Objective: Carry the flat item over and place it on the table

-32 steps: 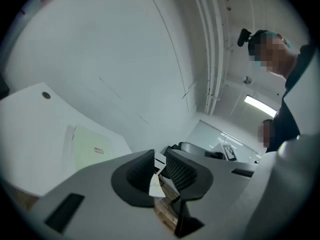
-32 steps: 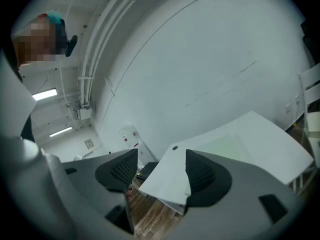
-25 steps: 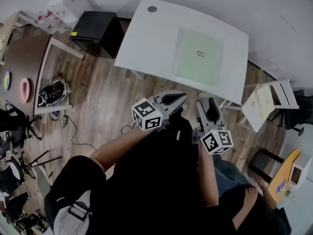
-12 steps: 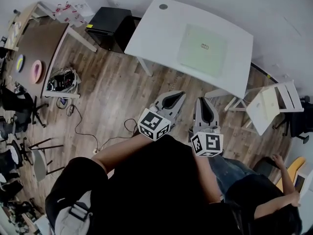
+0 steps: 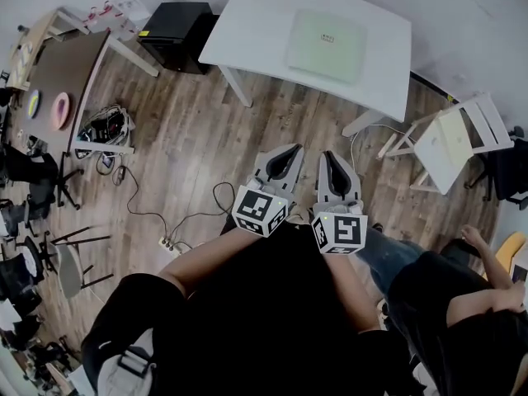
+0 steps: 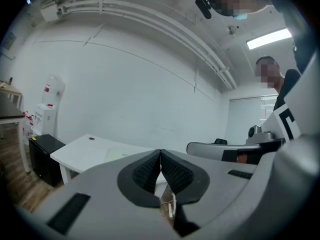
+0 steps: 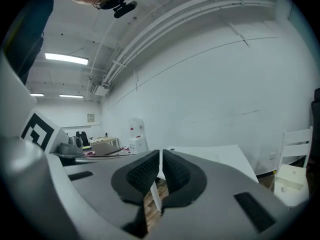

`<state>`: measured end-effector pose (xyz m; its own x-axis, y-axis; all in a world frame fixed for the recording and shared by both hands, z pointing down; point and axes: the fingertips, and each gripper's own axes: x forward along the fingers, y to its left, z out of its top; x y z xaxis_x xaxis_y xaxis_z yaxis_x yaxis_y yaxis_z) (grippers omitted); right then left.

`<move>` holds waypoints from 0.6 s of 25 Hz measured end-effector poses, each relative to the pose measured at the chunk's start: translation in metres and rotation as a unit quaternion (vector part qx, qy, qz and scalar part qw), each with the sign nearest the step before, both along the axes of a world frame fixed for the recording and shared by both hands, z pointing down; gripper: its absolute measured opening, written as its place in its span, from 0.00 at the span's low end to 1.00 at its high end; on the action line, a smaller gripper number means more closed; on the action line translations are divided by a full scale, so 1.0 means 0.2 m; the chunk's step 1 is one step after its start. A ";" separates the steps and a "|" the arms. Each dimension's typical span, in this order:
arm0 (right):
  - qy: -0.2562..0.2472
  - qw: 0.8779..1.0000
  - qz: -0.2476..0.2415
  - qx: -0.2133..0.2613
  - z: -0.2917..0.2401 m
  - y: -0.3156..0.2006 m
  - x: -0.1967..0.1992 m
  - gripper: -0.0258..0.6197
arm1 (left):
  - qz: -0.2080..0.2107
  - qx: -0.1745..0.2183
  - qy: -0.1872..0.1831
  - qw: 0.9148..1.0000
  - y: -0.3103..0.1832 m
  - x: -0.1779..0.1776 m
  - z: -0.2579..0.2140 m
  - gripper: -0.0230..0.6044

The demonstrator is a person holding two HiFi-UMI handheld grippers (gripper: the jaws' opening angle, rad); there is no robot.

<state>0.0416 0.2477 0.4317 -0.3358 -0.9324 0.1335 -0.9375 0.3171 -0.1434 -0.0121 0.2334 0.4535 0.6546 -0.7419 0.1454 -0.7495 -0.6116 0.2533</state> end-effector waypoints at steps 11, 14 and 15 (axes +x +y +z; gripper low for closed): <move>0.033 0.999 0.024 0.023 -0.06 0.01 0.02 0.11 | 0.021 0.053 -0.016 0.998 0.03 0.04 -0.11 0.06; 0.037 0.999 0.026 0.020 -0.06 -0.02 0.01 0.11 | 0.020 0.056 -0.018 0.998 -0.02 0.03 -0.12 0.06; 0.039 0.999 0.027 0.020 -0.05 -0.04 0.01 0.10 | 0.020 0.058 -0.019 0.998 -0.04 0.03 -0.12 0.06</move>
<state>0.0445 0.2403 0.4213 -0.2753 -0.9538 0.1201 -0.9611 0.2701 -0.0581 -0.0058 0.2259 0.4301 0.6791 -0.7290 0.0859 -0.7321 -0.6641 0.1517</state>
